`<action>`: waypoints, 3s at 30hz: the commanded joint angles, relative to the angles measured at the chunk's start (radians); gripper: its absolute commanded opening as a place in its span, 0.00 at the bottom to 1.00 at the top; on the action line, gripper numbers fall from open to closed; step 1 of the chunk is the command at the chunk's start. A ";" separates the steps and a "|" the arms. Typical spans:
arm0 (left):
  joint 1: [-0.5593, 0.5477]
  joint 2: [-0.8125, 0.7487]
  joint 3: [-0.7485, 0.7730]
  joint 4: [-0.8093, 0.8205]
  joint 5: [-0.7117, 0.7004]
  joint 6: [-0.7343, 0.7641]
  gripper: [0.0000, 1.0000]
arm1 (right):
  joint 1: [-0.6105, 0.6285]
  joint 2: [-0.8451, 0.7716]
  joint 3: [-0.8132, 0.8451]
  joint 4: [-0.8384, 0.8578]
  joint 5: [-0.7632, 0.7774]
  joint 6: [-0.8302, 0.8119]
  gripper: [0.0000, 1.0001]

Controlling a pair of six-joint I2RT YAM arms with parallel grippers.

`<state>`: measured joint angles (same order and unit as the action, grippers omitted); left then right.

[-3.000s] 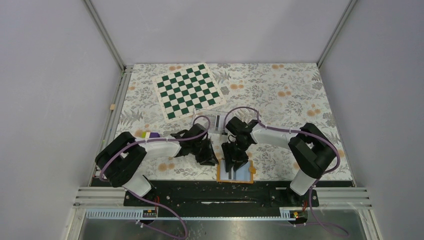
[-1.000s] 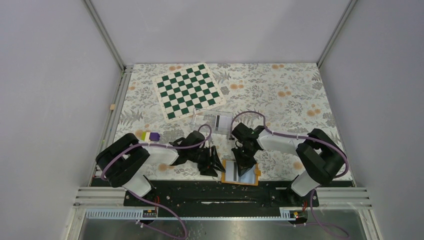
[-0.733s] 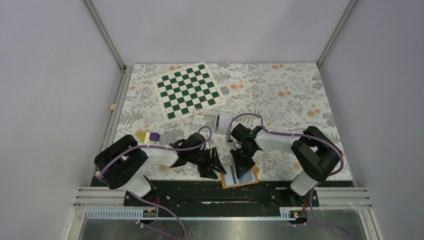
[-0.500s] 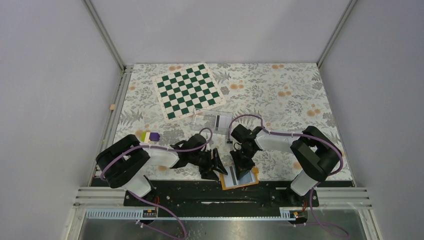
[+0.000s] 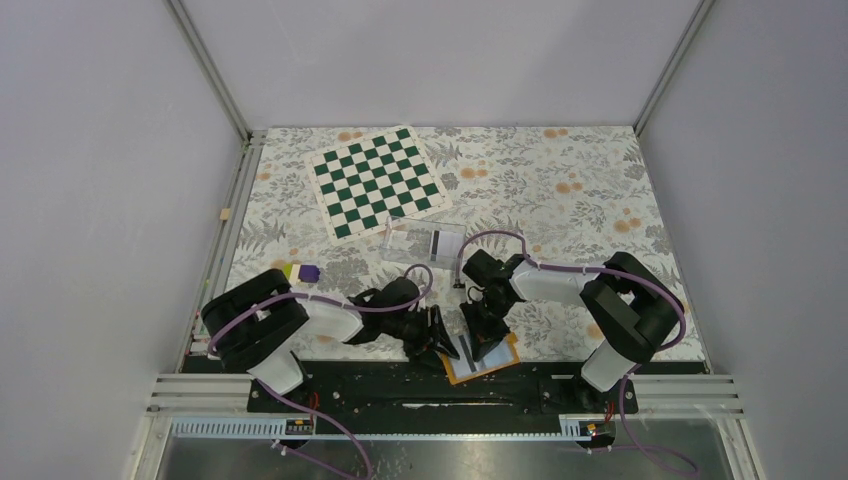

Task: Put the credit cards into the card holder
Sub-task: Close the card holder at the center of the board.

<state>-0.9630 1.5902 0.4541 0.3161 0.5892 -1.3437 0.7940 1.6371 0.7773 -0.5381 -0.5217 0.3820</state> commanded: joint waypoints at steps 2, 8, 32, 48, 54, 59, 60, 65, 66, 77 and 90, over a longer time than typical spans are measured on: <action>0.004 -0.145 -0.023 0.075 -0.182 0.022 0.49 | 0.010 -0.003 0.010 0.053 -0.071 0.008 0.03; 0.020 -0.183 -0.023 0.110 -0.203 0.031 0.43 | 0.010 0.062 0.091 0.105 -0.139 0.036 0.03; 0.055 -0.133 0.082 -0.045 -0.138 0.167 0.44 | 0.007 -0.163 0.077 -0.016 0.082 0.103 0.09; 0.096 -0.077 0.272 -0.451 -0.250 0.394 0.62 | -0.004 -0.255 -0.032 -0.232 0.377 0.166 0.00; 0.107 0.027 0.264 -0.365 -0.150 0.380 0.64 | -0.004 -0.285 -0.059 -0.307 0.454 0.226 0.00; 0.107 0.087 0.244 -0.271 -0.082 0.343 0.64 | -0.004 -0.247 -0.085 -0.302 0.457 0.244 0.00; 0.107 0.093 0.240 -0.261 -0.071 0.332 0.63 | -0.005 -0.241 -0.085 -0.300 0.454 0.243 0.00; 0.108 0.099 0.213 -0.162 -0.006 0.275 0.62 | -0.004 -0.197 -0.084 -0.277 0.424 0.229 0.00; 0.107 0.092 0.198 -0.124 0.008 0.254 0.62 | -0.004 -0.190 -0.089 -0.269 0.411 0.227 0.00; 0.107 0.008 0.127 0.161 0.116 0.085 0.57 | -0.005 -0.116 -0.049 -0.190 0.345 0.203 0.00; 0.046 0.027 0.185 0.080 0.136 0.116 0.54 | -0.006 -0.086 0.024 -0.154 0.333 0.176 0.00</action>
<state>-0.8825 1.5993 0.5838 0.3546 0.6933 -1.2312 0.7895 1.5398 0.7582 -0.7879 -0.1783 0.5705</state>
